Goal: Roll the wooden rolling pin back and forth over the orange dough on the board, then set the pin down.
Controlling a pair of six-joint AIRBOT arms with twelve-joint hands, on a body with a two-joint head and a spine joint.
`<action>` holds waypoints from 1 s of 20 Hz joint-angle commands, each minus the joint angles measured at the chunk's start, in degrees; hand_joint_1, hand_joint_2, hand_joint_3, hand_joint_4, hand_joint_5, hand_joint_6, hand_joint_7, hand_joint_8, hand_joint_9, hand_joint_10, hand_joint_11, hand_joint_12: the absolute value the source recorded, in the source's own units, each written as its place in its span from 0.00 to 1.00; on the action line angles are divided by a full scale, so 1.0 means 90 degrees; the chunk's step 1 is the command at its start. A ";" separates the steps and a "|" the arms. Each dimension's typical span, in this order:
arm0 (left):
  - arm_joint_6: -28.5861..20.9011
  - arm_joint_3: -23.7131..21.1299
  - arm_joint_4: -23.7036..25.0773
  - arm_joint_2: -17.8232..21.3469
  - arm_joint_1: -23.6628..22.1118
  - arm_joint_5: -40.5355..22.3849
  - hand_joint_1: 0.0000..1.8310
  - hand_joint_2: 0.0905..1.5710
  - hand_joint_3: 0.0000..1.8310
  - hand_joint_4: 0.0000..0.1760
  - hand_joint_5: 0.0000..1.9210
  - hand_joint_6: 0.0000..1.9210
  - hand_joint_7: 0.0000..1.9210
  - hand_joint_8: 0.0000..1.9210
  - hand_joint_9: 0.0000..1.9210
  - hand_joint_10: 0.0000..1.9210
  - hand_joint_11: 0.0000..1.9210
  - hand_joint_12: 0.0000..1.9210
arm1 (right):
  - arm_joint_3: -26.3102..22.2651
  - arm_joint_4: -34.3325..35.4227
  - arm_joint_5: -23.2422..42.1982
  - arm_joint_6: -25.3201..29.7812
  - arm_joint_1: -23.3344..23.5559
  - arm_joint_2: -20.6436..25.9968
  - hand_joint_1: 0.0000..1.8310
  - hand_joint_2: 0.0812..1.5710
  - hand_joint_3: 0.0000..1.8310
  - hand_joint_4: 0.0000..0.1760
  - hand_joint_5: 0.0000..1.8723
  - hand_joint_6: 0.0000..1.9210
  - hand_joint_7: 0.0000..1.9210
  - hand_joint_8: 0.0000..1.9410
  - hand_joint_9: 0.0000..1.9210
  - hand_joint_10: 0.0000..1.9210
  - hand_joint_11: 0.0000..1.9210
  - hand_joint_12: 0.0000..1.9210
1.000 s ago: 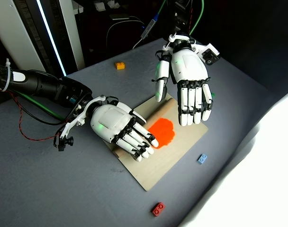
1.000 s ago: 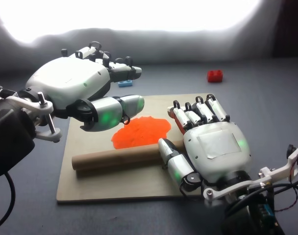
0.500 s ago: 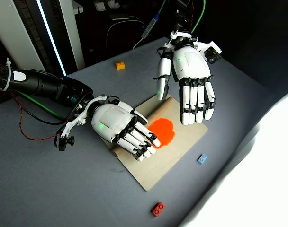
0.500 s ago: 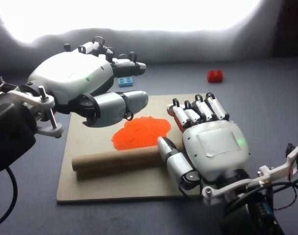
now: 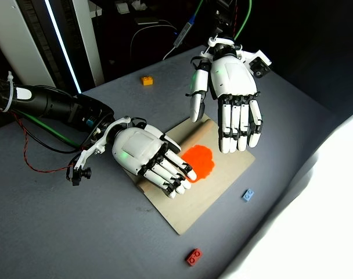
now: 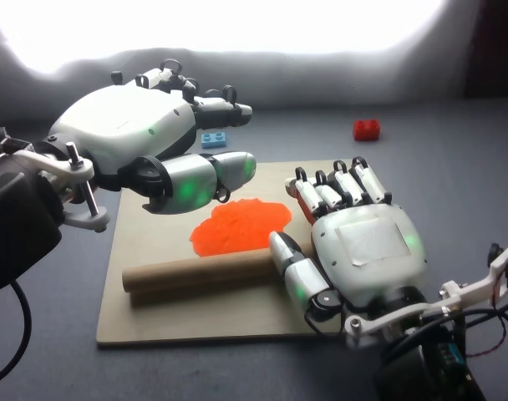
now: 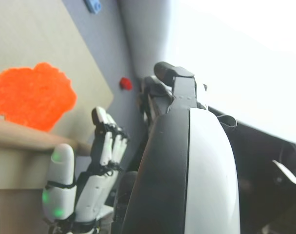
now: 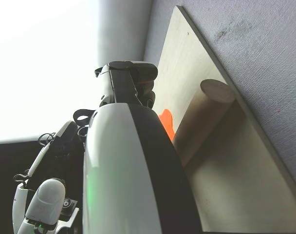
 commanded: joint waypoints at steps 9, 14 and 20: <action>-0.0048 -0.0020 0.0407 0.0150 -0.0079 -0.0520 0.00 0.93 0.00 0.00 0.19 0.00 0.24 0.00 0.20 0.00 0.00 0.37 | 0.0001 -0.0661 0.0504 -0.0060 0.0431 0.0346 0.00 0.95 0.00 0.00 0.13 0.27 0.25 0.00 0.09 0.38 0.00 0.65; -0.0046 -0.0041 0.0427 0.0146 -0.0057 -0.0515 0.00 0.92 0.00 0.00 0.20 0.00 0.25 0.00 0.21 0.00 0.00 0.38 | -0.0042 -0.1017 0.0420 -0.0053 0.0565 0.0649 0.00 0.92 0.00 0.00 0.12 0.27 0.27 0.01 0.09 0.39 0.00 0.65; -0.0028 -0.0219 0.0362 0.0099 -0.0083 -0.0517 0.00 0.87 0.00 0.00 0.22 0.01 0.28 0.01 0.23 0.01 0.00 0.38 | -0.0083 -0.1015 0.0323 0.0007 0.0763 0.0996 0.00 0.86 0.00 0.00 0.16 0.30 0.30 0.02 0.11 0.41 0.00 0.73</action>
